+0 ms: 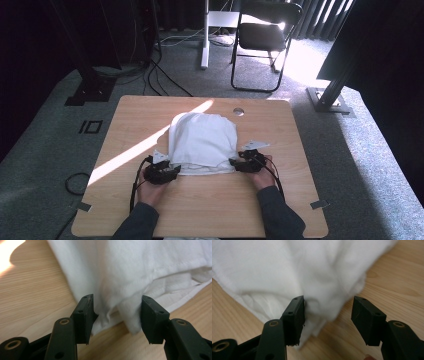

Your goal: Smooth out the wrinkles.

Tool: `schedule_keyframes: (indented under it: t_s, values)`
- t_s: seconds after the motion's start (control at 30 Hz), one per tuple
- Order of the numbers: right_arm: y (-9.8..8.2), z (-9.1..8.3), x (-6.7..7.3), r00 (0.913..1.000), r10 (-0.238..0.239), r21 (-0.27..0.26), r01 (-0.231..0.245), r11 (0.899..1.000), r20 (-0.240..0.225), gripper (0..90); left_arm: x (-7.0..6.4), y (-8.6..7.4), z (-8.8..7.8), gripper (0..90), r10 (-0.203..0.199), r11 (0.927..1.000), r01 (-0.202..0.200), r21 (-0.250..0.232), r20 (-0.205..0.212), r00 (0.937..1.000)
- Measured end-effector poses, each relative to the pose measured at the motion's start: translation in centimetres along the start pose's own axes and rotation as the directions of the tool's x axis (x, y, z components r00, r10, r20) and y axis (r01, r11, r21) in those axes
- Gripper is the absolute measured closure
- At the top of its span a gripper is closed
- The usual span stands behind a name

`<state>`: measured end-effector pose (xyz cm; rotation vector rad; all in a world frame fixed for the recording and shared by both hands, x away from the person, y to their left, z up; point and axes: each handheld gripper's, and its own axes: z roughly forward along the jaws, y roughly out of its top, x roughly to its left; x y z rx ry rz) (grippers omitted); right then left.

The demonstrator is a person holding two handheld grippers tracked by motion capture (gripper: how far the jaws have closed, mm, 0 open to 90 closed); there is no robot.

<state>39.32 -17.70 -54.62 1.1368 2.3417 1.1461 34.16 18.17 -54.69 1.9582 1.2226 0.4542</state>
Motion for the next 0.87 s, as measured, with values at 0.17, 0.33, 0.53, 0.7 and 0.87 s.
schedule_keyframes:
  t_s: [0.17, 0.33, 0.53, 0.7, 0.87]
  values:
    - [-1.5, -4.5, -0.9, 0.9971, 0.052, -0.111, -0.045, 0.993, 0.056, 40.8, 1.1, -0.2, -3.0, 47.1, -0.01, 0.9978, 0.008, -0.067, -0.033, 0.9994]
    - [-3.8, -7.3, -1.8, 0.9864, 0.113, -0.179, -0.09, 0.98, 0.119, 39.6, 1.8, -0.9, -4.4, 47.1, -0.044, 0.9926, 0.036, -0.116, -0.064, 0.997]
    - [-5.6, -8.4, -3.3, 0.9613, 0.236, -0.212, -0.203, 0.956, 0.143, 35.5, 2.3, -1.5, -5.1, 46.5, -0.063, 0.9889, 0.05, -0.14, -0.087, 0.9942]
    - [-6.3, -10.5, -4.7, 0.9394, 0.306, -0.272, -0.257, 0.927, 0.155, 34.7, 3.0, -1.7, -6.1, 46.3, -0.087, 0.9811, 0.067, -0.181, -0.102, 0.9909]
    - [-7.5, -13.2, -6.4, 0.9149, 0.362, -0.325, -0.293, 0.899, 0.178, 34.7, 3.6, -1.6, -7.5, 46.4, -0.115, 0.9689, 0.086, -0.232, -0.114, 0.9867]
